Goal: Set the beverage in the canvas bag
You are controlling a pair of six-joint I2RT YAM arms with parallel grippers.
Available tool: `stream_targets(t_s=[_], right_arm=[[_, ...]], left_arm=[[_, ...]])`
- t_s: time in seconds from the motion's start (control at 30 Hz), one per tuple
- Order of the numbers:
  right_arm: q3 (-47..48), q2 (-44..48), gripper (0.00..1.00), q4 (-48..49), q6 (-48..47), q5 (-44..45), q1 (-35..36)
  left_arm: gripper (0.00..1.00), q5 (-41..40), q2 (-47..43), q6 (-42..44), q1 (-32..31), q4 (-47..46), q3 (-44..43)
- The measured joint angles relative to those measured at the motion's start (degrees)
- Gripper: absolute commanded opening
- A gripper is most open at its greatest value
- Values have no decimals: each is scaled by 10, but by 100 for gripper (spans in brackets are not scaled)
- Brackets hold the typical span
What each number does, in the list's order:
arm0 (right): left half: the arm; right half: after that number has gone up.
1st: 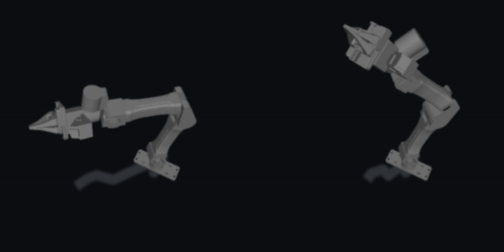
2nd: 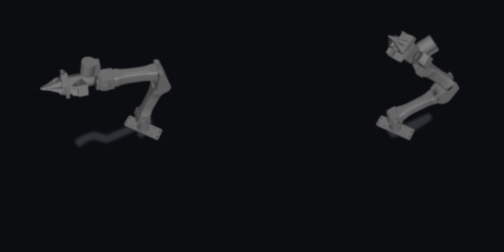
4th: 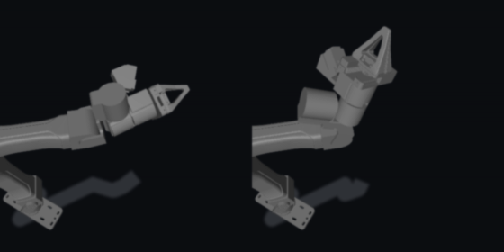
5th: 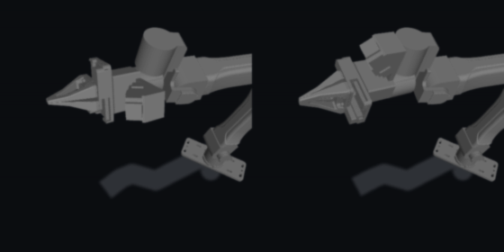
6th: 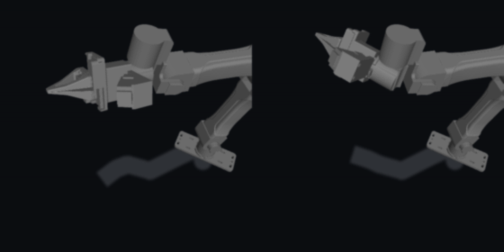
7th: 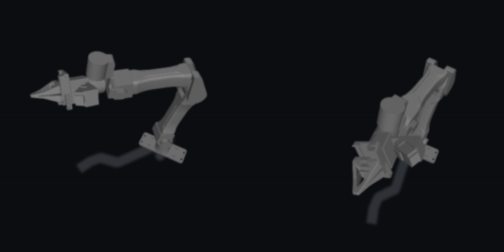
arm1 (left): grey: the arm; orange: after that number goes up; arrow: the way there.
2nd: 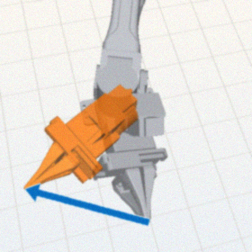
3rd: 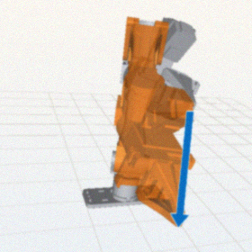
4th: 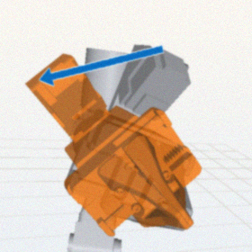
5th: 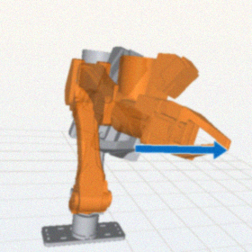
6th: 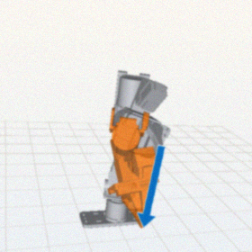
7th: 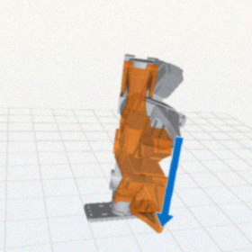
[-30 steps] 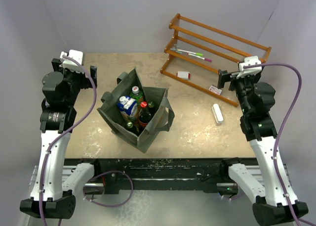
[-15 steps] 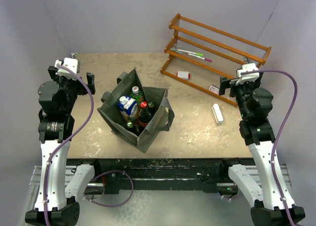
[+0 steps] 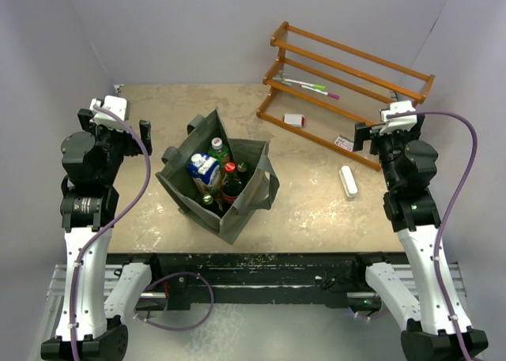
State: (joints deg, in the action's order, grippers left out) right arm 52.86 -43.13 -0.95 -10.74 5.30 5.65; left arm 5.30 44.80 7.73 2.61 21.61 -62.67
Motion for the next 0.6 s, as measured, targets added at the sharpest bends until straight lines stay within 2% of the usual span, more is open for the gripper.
stream_targets(t_s=[0.6], right_arm=[[0, -8, 100, 0, -4, 0, -1]], left_arm=[[99, 35, 0, 19, 0, 8, 0]])
